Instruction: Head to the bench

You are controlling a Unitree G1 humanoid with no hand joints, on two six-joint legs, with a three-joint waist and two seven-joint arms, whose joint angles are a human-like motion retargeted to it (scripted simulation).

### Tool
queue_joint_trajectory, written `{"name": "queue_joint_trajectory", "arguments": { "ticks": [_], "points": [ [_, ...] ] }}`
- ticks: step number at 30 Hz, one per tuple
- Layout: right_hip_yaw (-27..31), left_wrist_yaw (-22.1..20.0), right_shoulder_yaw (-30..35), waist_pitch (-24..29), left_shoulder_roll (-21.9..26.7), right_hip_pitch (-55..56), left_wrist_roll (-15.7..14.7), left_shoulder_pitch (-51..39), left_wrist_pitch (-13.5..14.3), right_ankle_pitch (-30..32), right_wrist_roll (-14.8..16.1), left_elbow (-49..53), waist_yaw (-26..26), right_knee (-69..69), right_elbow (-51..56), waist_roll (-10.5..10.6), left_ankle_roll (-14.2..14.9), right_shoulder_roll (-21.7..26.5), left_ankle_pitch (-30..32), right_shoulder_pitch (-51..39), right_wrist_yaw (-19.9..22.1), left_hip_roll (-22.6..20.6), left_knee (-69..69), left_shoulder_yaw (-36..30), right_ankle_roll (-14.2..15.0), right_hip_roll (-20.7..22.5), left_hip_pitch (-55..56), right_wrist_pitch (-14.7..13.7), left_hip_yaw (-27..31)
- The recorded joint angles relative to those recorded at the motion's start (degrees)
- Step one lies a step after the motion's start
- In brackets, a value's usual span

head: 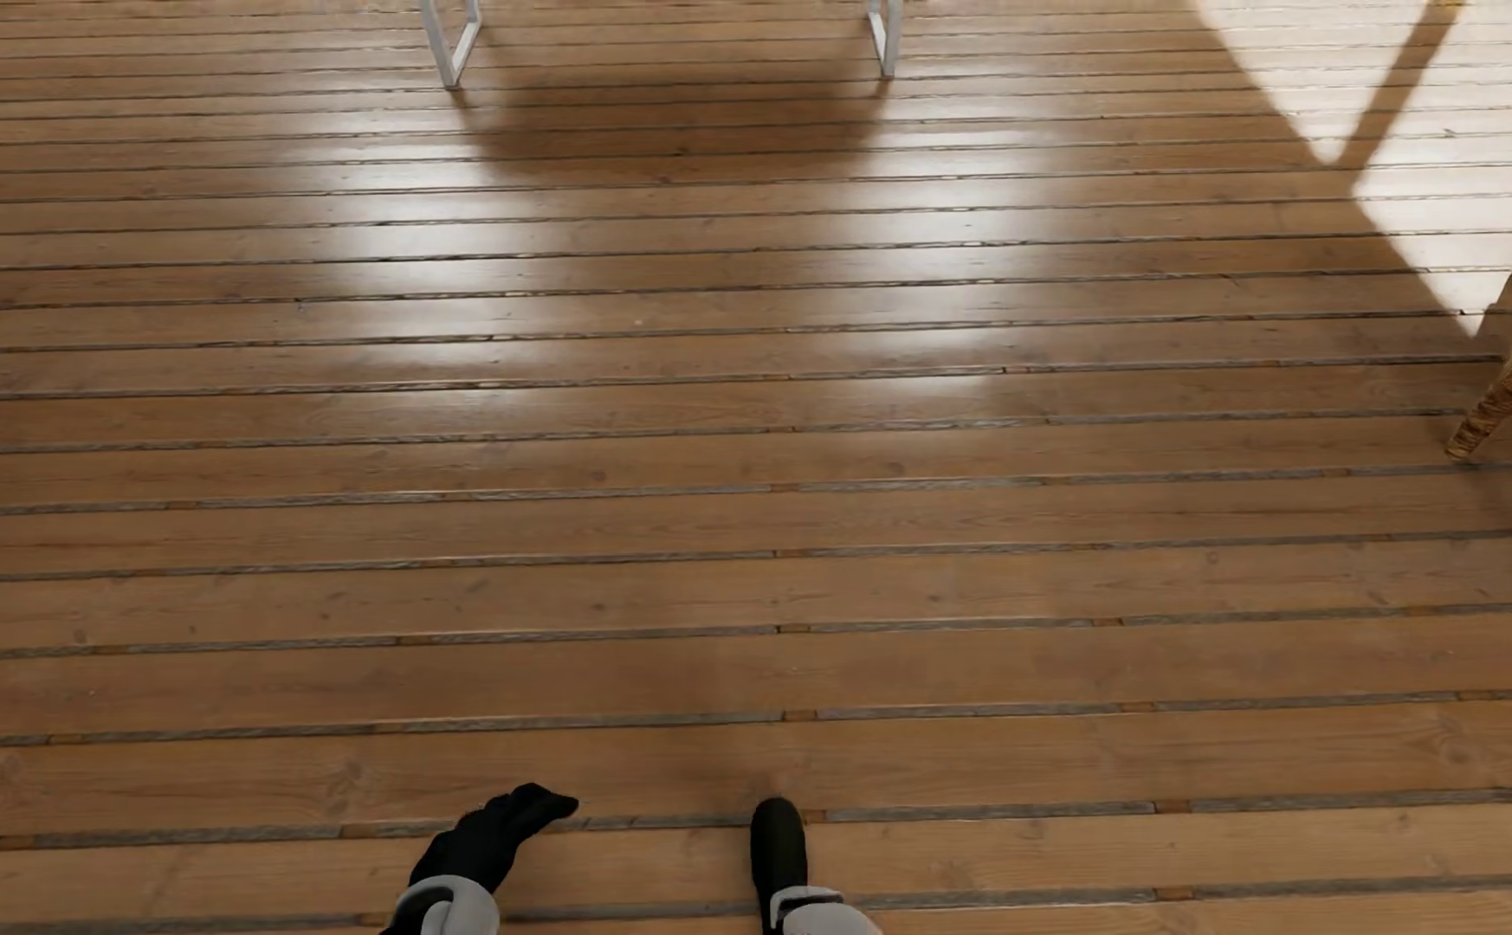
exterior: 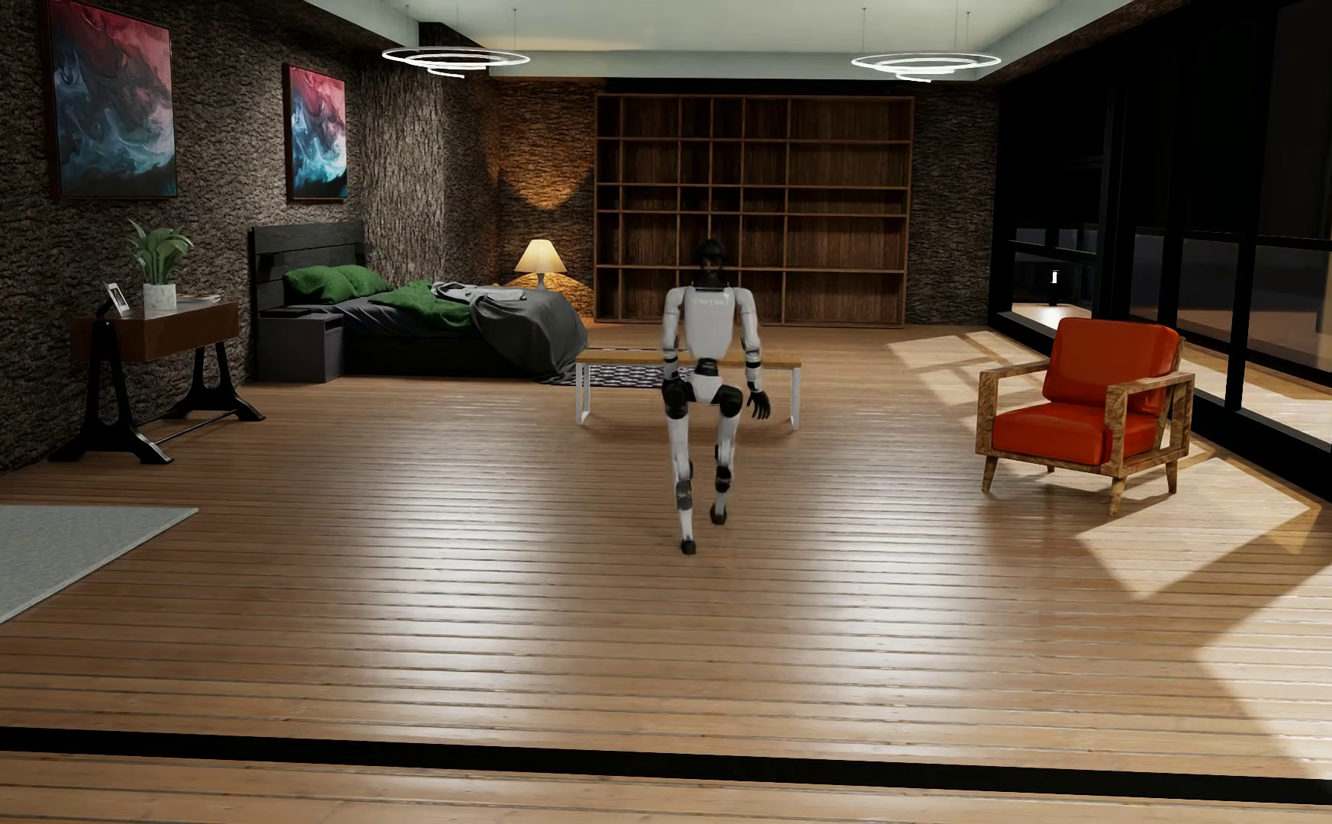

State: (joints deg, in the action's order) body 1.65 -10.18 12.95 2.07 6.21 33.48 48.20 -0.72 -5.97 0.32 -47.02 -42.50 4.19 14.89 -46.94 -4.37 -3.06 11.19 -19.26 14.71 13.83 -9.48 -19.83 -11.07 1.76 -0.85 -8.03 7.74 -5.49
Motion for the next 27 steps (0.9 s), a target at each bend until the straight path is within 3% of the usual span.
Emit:
{"name": "queue_joint_trajectory", "arguments": {
  "ticks": [1, 3, 5, 7, 8, 9, 11, 14, 16, 18, 20, 21, 22, 24, 25, 27],
  "points": [
    [0.36, -0.15, -0.11, -0.22, 0.29, 0.06, 0.78, 0.66, -2.1, 3.92, -0.67, -0.15, 0.4, 3.54, -1.09, 0.46, -0.1, -0.51, 1.0, 0.12, 0.0, 0.81, -1.23, -0.75, -3.59, 1.22, -1.75, 0.01, 0.67],
    [-1.32, -0.17, -1.97, -0.74, 0.52, -2.37, 1.05, 3.33, -5.6, 7.11, -0.94, -1.66, 0.71, 8.19, -3.74, 2.14, 2.39, -2.44, 8.16, -0.1, 0.27, 3.69, -7.7, -0.75, -2.12, 2.84, -3.14, 1.05, 0.85],
    [-3.24, 2.02, -3.7, -0.75, 0.58, -5.76, -0.72, 6.23, -7.02, 3.12, -0.92, -4.44, 0.73, 10.38, -5.84, 4.26, 7.53, -4.64, 22.02, -1.65, 0.37, 7.88, -23.53, 1.0, -4.29, 5.52, 2.43, 1.81, 1.32],
    [-5.51, 6.63, -3.68, -0.35, 2.5, -9.8, -0.61, 7.72, -5.66, -0.63, -1.74, -5.86, 0.6, 10.15, -5.57, 6.33, 16.43, -6.06, 35.73, -3.88, 0.55, 13.51, -41.52, -0.88, -4.67, 7.75, 12.55, 0.7, 1.77],
    [-6.1, 8.72, -3.56, -0.09, 4.37, -11.96, 0.34, 8.52, -3.73, -2.27, -2.23, -5.16, 0.34, 9.71, -5.14, 7.34, 16.9, -6.48, 36.48, -5.46, 0.6, 15.46, -47.66, -3.02, -5.03, 8.81, 17.74, -0.28, 2.07],
    [-6.45, 9.74, -3.13, 0.21, 5.84, -13.8, 1.25, 9.66, -2.49, -3.96, -2.51, -3.32, -0.01, 9.84, -4.85, 8.21, 17.12, -6.65, 32.34, -6.86, 0.8, 16.78, -51.85, -4.53, -5.39, 9.99, 22.76, -1.59, 2.46],
    [-5.97, 8.73, -1.51, 0.65, 6.42, -17.93, 0.12, 12.92, -2.12, -7.51, -3.59, 1.39, -0.96, 10.1, -5.2, 9.42, 14.14, -7.16, 22.87, -11.55, 0.46, 19.36, -52.67, -3.05, -5.94, 12.03, 30.97, -2.38, 2.36],
    [-3.78, 4.44, 1.9, 0.81, 4.13, -23.95, -4.84, 16.18, -2.97, -12.5, -5.45, 5.41, -2.63, 10.22, -5.41, 9.99, 9.14, -7.14, 12.94, -18.48, 0.02, 20.51, -36.55, 3.05, -6.53, 13.49, 38.78, -3.44, 2.4],
    [-2.2, 3.81, 3.42, 0.51, 3.66, -28.33, -4.56, 15.76, -3.71, -14.66, -4.89, 4.58, -3.58, 8.24, -4.21, 9.88, 7.8, -7.33, 13.26, -21.37, 0.08, 20.3, -18.33, 3.41, -6.64, 13.6, 40.36, -4.56, 0.98],
    [-0.83, 5.75, 5.2, -0.05, 3.74, -33.01, -2.75, 14.74, -4.05, -15.76, -3.7, 3.03, -4.21, 5.05, -2.72, 9.56, 10.23, -7.52, 15.42, -22.99, 0.01, 19.06, 2.19, 2.82, -6.51, 13.44, 39.32, -5.73, -0.63],
    [0.05, 6.98, 6.84, -0.51, 3.64, -37.03, -1.97, 14.27, -4.24, -17.38, -2.49, 2.4, -4.68, 4.14, -1.77, 9.13, 14.79, -7.96, 14.87, -23.3, 0.22, 17.93, 8.86, 3.89, -6.19, 13.5, 40.66, -6.31, 0.78],
    [0.31, 6.76, 7.2, -0.79, 3.28, -38.74, -1.88, 14.14, -4.22, -18.05, -1.85, 2.21, -4.92, 4.26, -1.78, 8.92, 14.02, -8.12, 16.41, -22.88, 0.31, 17.05, 7.72, 4.59, -5.97, 13.26, 40.8, -6.16, 2.16],
    [0.64, 6.22, 7.28, -1.07, 2.67, -40.78, -1.78, 14.13, -4.29, -18.09, -1.36, 1.88, -5.15, 4.75, -2.34, 8.59, 10.87, -8.23, 19.04, -22.11, 0.39, 15.86, 3.38, 5.29, -5.7, 12.69, 41.79, -5.61, 3.24],
    [1.06, 5.32, 6.52, -1.72, 1.11, -43.77, -1.44, 14.11, -4.88, -14.25, -1.2, 0.43, -5.58, 7.57, -5.15, 7.32, 7.64, -8.39, 24.07, -19.52, 1.05, 13.77, -3.73, 6.66, -4.26, 10.65, 41.23, -2.94, 2.81],
    [1.14, 5.17, 5.66, -1.9, 0.29, -44.03, -1.34, 13.92, -5.27, -10.61, -1.24, -0.58, -5.85, 10.95, -7.07, 6.39, 5.1, -8.45, 22.56, -17.83, 1.4, 12.35, -6.77, 7.44, -3.22, 9.3, 40.56, -1.14, 2.3],
    [1.95, 5.21, 5.59, -1.89, -1.72, -39.61, -1.41, 12.79, -6.12, 1.77, -2.51, -2.2, -6.5, 24.49, -10.43, 4.39, 2.17, -7.48, 18.06, -15.18, 0.17, 9.76, -9.25, 9.28, 4.11, 5.73, 37.31, 1.11, -0.33]
  ]
}}
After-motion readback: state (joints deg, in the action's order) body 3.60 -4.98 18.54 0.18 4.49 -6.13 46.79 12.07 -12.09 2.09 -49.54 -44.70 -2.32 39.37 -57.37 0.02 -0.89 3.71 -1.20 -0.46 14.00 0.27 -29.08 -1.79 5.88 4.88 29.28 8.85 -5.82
